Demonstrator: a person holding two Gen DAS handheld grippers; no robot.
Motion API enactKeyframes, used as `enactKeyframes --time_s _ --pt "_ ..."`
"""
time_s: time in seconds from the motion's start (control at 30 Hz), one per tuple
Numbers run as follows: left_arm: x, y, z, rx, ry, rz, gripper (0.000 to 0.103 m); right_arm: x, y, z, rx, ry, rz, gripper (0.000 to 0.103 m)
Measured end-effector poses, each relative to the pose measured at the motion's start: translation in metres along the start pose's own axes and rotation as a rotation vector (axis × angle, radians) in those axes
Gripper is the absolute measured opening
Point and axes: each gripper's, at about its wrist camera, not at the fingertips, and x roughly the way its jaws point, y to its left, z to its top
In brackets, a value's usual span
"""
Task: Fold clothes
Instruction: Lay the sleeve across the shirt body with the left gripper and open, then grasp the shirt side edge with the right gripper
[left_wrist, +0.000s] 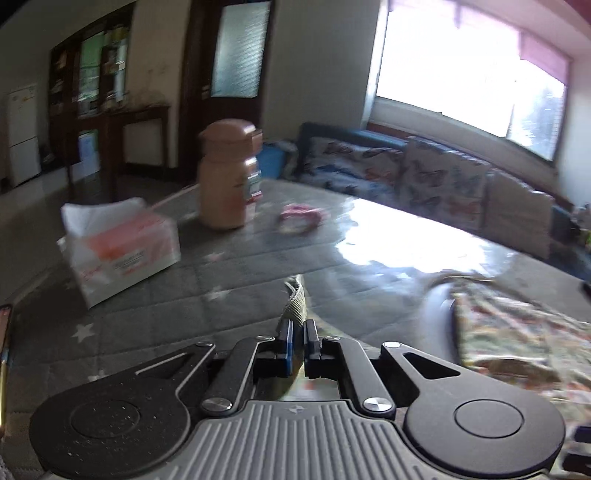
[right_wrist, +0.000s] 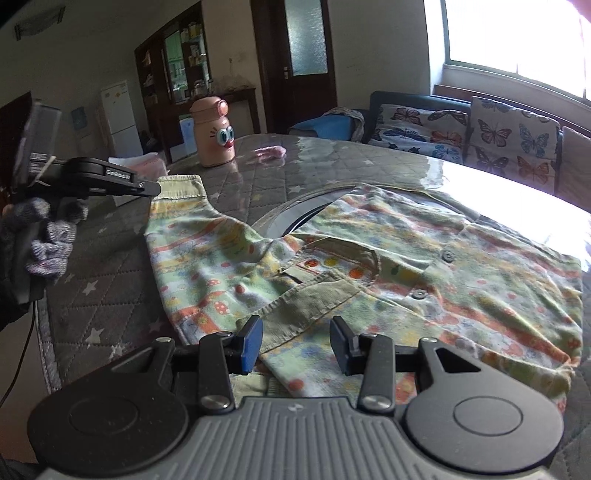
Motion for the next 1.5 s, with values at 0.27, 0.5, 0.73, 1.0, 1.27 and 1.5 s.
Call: enactKeyframes --time_s 0.27,0.5,0.73,1.0,1.27,1.5 --pt "-0.036 -0.090 -0.014 0.165 -0.006 -0.297 0.005 -0.025 -0.030 -0.007 0.118 -0.050 -0.052 0.040" --pt "-0.035 -0.145 -0.046 0.279 0.094 -0.495 0.004 -0.045 -0.056 -0.013 0.211 -0.080 -0.089 0.040" --pt "-0.037 -0.158 -0.068 0.396 0.122 -0.512 0.007 -0.033 -0.057 -0.009 0.263 -0.059 -0.035 0.034" --pt "-0.033 -0.119 -0.060 0.377 0.078 -0.385 0.054 0.007 -0.030 0.006 0.219 0.005 0.049 0.034" --pt "-0.026 -0.082 -0.052 0.317 0.031 -0.274 0.094 0.038 -0.020 0.017 0.226 0.050 0.039 0.033" --pt "-0.022 -0.073 -0.050 0.294 0.024 -0.262 0.103 0.049 -0.020 0.020 0.271 0.063 0.028 0.027"
